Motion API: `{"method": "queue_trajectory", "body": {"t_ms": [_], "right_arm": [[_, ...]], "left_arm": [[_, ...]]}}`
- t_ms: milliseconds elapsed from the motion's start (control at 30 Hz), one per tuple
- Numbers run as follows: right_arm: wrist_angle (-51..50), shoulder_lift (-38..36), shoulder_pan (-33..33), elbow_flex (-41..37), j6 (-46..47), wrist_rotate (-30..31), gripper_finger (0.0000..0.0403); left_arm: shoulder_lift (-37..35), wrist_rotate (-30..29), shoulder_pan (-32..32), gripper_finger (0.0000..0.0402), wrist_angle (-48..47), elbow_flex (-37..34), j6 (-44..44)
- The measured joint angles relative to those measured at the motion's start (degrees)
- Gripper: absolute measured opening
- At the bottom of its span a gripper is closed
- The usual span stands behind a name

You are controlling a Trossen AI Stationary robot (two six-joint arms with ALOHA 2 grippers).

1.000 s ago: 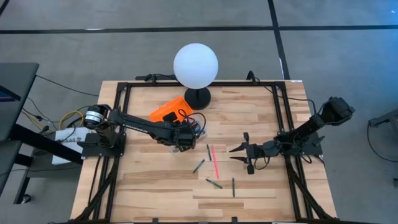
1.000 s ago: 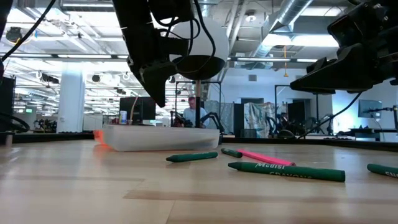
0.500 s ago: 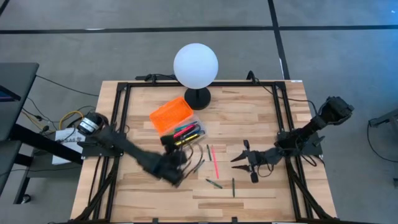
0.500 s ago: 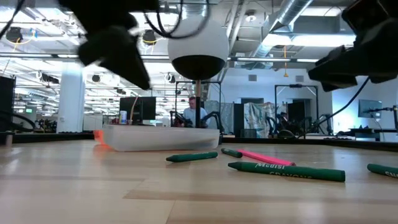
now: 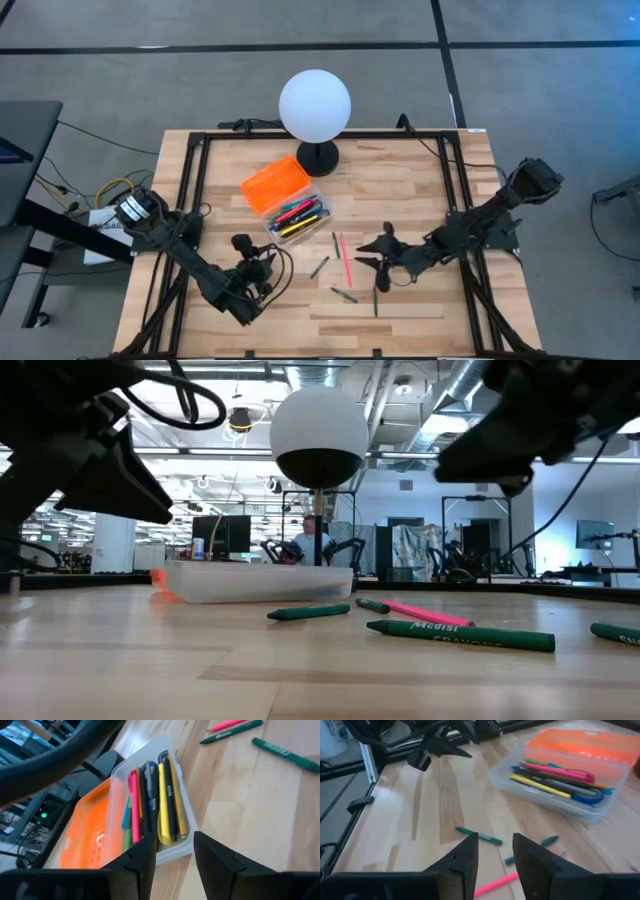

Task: Pick & place school supplies into a supply box
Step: Put the pink pencil into the orange supply box

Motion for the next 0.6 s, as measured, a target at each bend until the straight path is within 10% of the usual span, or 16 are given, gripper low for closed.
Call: {"method": "queue_trajectory", "body": {"t_ms": [600], "right_arm": [[-30.68, 22.42, -5.74, 23.11, 23.49, -0.17, 0.0113]], "left_arm": [[0.00, -2.00, -0.05, 0.0127, 0.18, -0.07, -0.28]]}}
